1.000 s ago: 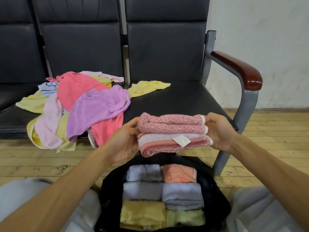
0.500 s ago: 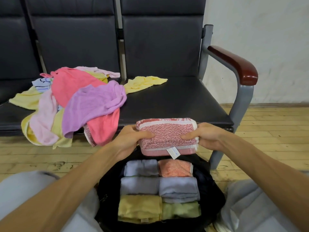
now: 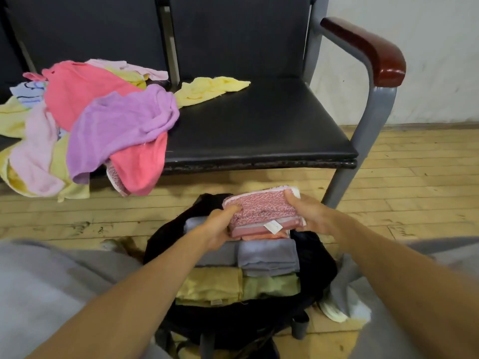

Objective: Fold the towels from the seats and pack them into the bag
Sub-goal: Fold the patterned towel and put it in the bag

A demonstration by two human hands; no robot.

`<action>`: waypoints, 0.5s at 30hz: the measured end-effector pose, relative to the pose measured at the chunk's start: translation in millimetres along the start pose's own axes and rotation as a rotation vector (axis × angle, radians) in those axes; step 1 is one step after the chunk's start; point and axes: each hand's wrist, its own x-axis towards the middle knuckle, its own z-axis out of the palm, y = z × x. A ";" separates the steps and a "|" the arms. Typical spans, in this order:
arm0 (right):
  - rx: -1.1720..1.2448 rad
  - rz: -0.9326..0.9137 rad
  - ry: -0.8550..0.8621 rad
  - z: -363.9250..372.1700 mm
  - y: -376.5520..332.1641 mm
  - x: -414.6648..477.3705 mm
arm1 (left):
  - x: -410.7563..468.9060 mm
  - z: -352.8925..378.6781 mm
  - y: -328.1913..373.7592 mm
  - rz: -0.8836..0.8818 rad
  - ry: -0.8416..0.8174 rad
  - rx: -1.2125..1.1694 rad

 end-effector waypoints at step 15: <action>-0.089 0.462 0.063 5.8 166.1 37.4 | 50.8 -11.5 -140.6 -0.043 -0.233 0.466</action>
